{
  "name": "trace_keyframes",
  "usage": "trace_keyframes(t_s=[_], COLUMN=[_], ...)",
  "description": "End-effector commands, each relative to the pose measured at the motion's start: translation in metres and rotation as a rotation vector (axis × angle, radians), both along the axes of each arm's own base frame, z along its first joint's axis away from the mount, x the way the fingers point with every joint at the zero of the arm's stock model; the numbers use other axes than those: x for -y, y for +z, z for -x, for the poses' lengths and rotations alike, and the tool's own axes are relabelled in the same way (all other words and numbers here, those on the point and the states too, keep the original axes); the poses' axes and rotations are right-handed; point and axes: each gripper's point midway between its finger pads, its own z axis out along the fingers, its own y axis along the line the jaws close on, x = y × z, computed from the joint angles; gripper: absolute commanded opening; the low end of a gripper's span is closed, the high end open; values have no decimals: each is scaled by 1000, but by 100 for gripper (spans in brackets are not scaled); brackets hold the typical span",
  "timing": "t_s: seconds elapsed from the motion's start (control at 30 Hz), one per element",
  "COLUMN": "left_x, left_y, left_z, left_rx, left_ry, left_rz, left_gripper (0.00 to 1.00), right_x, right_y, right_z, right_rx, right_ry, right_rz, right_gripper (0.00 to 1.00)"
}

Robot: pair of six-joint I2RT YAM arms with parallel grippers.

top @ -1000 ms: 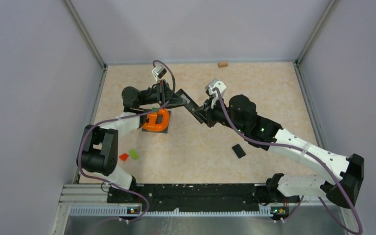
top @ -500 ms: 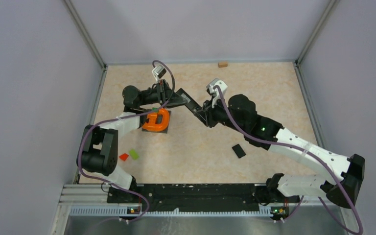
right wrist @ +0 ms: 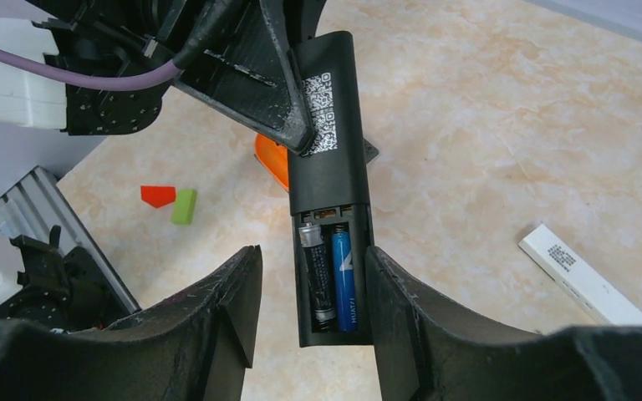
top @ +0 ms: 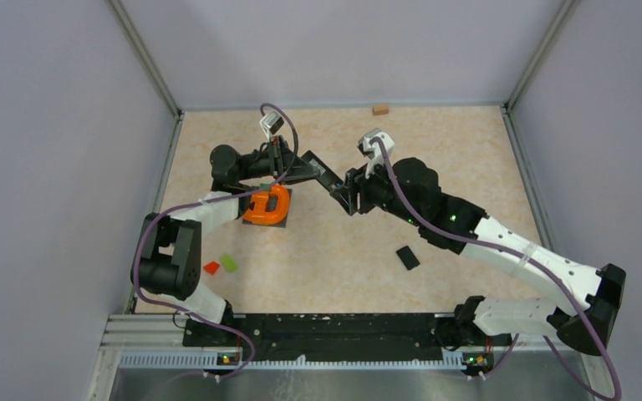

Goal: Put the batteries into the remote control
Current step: Load the battery into the remote control.

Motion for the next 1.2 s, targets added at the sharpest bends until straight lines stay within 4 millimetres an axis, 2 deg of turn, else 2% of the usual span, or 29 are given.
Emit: trace_keyframes(t_s=[0.0, 0.03, 0.07, 0.1, 0.13, 0.2, 0.3, 0.4, 0.53, 0.6, 0.9, 1.17], left_x=[1, 1, 1, 1, 1, 2, 2, 1, 0, 0, -1, -1], left_y=[4, 3, 3, 2, 1, -3, -9, -9, -9, -9, -3, 0], left_z=[2, 2, 0, -1, -3, -7, -13, -14, -16, -16, -11, -8], left_rx=[57, 60, 61, 62, 66, 55, 69, 86, 82, 78, 75, 83], left_ry=[10, 12, 18, 28, 38, 61, 104, 135, 160, 162, 158, 155], left_rz=[7, 5, 1, -2, -6, -25, -66, -94, -108, -106, -99, -95], left_gripper=[0, 0, 0, 0, 0, 0, 0, 0, 0, 0, 0, 0], right_x=[8, 12, 20, 33, 46, 54, 53, 42, 30, 21, -1, -7], right_y=[35, 36, 37, 33, 27, 22, 19, 12, -5, -2, -9, -33], right_z=[-9, -11, -15, -21, -25, -22, -18, -13, -17, -19, -24, -25], right_rx=[14, 0, -26, -70, -126, -170, -235, -319, -394, -416, -526, -627], right_ry=[-91, -126, -184, -292, -393, -436, -452, -441, -458, -443, -381, -378], right_rz=[-85, -98, -116, -135, -156, -183, -280, -392, -491, -546, -640, -644], right_gripper=[52, 57, 66, 79, 87, 93, 95, 96, 96, 96, 97, 86])
